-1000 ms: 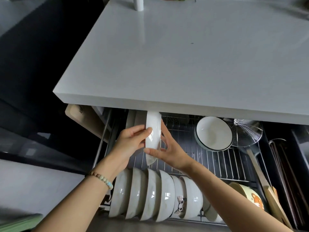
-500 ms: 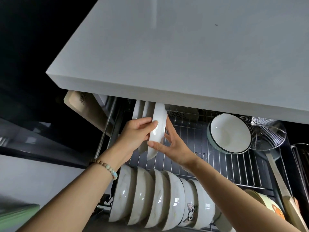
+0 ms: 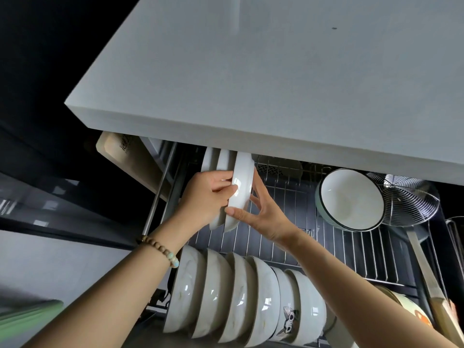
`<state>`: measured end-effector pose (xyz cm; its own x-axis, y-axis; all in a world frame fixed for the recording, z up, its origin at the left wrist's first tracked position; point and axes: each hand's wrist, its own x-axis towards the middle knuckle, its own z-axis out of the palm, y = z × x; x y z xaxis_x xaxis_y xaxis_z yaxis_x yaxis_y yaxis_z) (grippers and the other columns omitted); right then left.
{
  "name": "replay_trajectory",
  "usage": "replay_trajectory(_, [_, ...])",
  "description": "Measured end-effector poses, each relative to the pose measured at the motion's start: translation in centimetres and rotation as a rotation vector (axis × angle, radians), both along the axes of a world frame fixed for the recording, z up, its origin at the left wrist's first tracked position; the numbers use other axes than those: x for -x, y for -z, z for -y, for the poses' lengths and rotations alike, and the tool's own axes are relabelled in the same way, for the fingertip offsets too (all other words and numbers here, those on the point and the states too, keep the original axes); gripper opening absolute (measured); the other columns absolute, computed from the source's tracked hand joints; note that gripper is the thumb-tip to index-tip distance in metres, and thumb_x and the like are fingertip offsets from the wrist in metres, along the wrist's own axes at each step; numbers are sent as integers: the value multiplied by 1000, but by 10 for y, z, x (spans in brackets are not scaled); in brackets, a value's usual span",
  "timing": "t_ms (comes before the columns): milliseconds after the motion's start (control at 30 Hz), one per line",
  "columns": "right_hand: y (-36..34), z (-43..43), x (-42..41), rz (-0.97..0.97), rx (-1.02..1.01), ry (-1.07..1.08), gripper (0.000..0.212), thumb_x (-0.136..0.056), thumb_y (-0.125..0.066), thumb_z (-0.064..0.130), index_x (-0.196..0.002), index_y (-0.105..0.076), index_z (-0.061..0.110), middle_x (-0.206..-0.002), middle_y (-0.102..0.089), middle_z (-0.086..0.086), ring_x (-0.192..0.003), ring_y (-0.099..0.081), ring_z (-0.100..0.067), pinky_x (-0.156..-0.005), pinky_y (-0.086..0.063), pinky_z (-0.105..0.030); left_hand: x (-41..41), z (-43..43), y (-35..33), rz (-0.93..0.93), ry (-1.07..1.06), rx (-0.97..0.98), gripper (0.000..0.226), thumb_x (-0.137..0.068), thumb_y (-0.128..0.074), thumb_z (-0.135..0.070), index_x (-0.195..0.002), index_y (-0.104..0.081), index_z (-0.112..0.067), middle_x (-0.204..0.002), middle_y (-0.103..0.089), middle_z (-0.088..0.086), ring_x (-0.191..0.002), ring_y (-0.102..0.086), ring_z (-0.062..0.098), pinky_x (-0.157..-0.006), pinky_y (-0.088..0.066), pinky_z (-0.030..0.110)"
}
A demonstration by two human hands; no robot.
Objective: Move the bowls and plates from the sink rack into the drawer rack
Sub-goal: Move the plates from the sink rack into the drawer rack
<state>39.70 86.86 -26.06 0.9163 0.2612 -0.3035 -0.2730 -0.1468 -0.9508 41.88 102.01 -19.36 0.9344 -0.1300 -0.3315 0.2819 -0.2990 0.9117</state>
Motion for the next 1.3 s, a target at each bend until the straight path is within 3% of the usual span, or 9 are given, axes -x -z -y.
replay_trajectory(167, [-5, 1, 1, 19, 42, -22, 101, -80, -77, 26, -153, -8, 33, -155, -29, 15, -143, -28, -6, -120, -22, -35, -5, -6, -3, 44, 12, -121, 30, -82, -69, -8, -111, -66, -14, -81, -70, -4, -74, -70, 17, -68, -59, 26])
replay_trajectory(267, [-21, 12, 9, -74, 56, 23, 108, -73, -77, 37, -153, -4, 35, -160, -15, 11, -146, -21, -14, -119, -23, -38, -3, -11, -9, 50, 10, -128, 27, -84, -67, -9, -110, -65, -14, -85, -71, -1, -70, -70, 14, -67, -58, 23])
replay_trajectory(367, [-39, 40, 28, -116, 145, 56, 98, -80, -71, 37, -151, -4, 38, -161, -11, 10, -146, -20, -14, -116, -24, -34, 4, -18, -24, 134, -5, -229, 25, -88, -63, -18, -112, -65, -18, -101, -70, -1, -80, -69, 14, -80, -55, 31])
replay_trajectory(433, [-61, 64, 47, -114, 214, 71, 91, -83, -67, 39, -151, -6, 37, -160, -12, 10, -147, -17, -12, -117, -22, -34, 15, -16, -42, 225, 52, -355, 29, -90, -59, -25, -119, -62, -20, -109, -67, -6, -91, -64, 11, -83, -50, 26])
replay_trajectory(600, [-149, 143, 115, -68, 454, 116, 83, -84, -56, 49, -152, -9, 36, -159, -11, 10, -136, -9, 3, -110, -14, -23, 52, 33, -112, 374, 450, -679, 49, -92, -44, -47, -137, -43, -28, -140, -48, -7, -128, -45, 13, -103, -39, 30])
replay_trajectory(833, [-277, 282, 239, 25, 801, 348, 85, -77, -53, 60, -150, -16, 35, -152, -10, 22, -144, -10, 0, -116, -11, -20, 101, 188, -205, 648, 872, -693, 73, -88, -31, -63, -148, -17, -25, -156, -20, -6, -143, -18, 11, -119, -12, 31])
replay_trajectory(1100, [-369, 456, 407, 2, 963, 669, 83, -76, -52, 66, -147, -13, 45, -155, -3, 25, -145, 1, 2, -118, -6, -24, 195, 410, -272, 945, 1107, -638, 91, -73, -4, -77, -149, -8, -28, -158, -12, -7, -146, -3, 14, -118, 5, 37])
replay_trajectory(1200, [-381, 530, 467, -51, 1067, 663, 87, -67, -35, 89, -141, -5, 56, -154, 2, 27, -147, 2, -2, -122, -9, -37, 238, 499, -280, 990, 1149, -625, 96, -69, 4, -78, -150, -7, -28, -159, -10, -6, -147, 0, 15, -120, 6, 39])
replay_trajectory(1300, [-384, 601, 521, -86, 1154, 685, 99, -53, -16, 102, -139, -1, 55, -154, 1, 24, -148, -1, -6, -122, -10, -38, 284, 585, -282, 1007, 1193, -610, 100, -66, 8, -79, -150, -8, -28, -158, -10, -6, -147, 0, 16, -119, 7, 40])
